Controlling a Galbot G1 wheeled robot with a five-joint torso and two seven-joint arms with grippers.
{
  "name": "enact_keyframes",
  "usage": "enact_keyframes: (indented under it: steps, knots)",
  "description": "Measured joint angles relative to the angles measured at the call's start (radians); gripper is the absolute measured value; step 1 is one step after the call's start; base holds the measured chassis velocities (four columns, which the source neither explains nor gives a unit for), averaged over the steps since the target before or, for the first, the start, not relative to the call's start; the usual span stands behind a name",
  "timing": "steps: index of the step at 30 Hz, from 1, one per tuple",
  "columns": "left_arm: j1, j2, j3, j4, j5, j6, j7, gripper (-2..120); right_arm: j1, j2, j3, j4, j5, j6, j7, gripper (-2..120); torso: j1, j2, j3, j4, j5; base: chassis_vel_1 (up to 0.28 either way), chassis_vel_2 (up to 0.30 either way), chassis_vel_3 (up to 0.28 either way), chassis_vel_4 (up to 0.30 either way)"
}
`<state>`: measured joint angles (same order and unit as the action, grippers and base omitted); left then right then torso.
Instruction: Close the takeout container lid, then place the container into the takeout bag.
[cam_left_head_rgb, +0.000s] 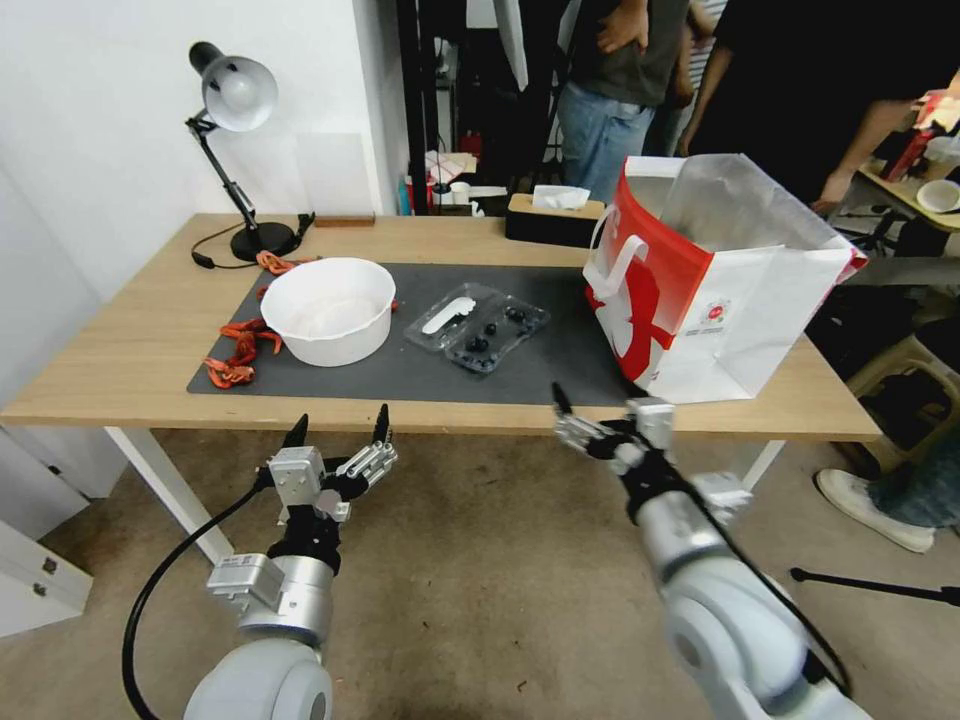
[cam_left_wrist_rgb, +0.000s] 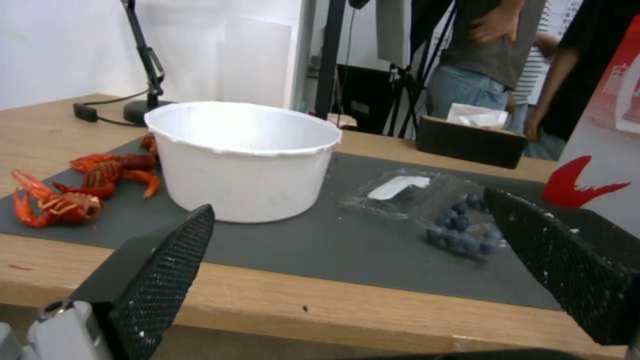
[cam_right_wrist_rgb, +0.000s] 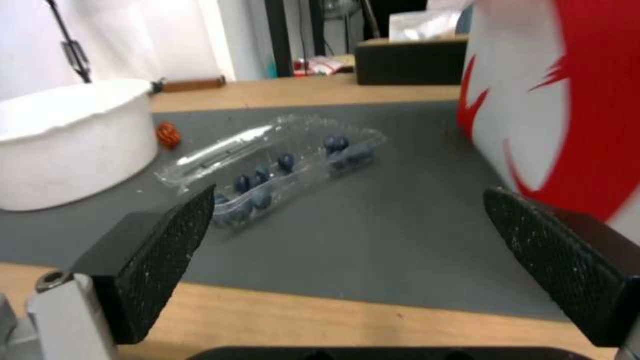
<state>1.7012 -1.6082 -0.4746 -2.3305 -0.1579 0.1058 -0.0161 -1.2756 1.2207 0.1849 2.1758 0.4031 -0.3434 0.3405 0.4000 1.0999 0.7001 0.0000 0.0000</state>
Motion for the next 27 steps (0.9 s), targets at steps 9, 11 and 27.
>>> enact_keyframes:
  steps: [9,11,27]
  knots:
    - [0.004,0.0,-0.018,0.005,0.003,-0.007,0.0,100,0.239,0.023,-0.148,-0.154,0.11,-0.08,0.157,100,0.0,0.0,0.0,0.0001,-0.0002,0.0,0.0,0.0,0.0]
    - [0.008,0.0,-0.021,0.005,0.003,-0.013,-0.001,100,0.286,0.04,-0.181,-0.188,0.131,-0.104,0.189,100,0.0,0.0,0.0,0.0,-0.0001,0.0,0.0,0.0,0.0]
    - [0.007,0.0,-0.033,0.02,0.002,-0.032,-0.005,100,0.488,0.128,-0.28,-0.359,0.178,-0.257,0.366,100,0.0,0.0,0.0,0.0,-0.0001,0.0,0.0,0.0,0.0]
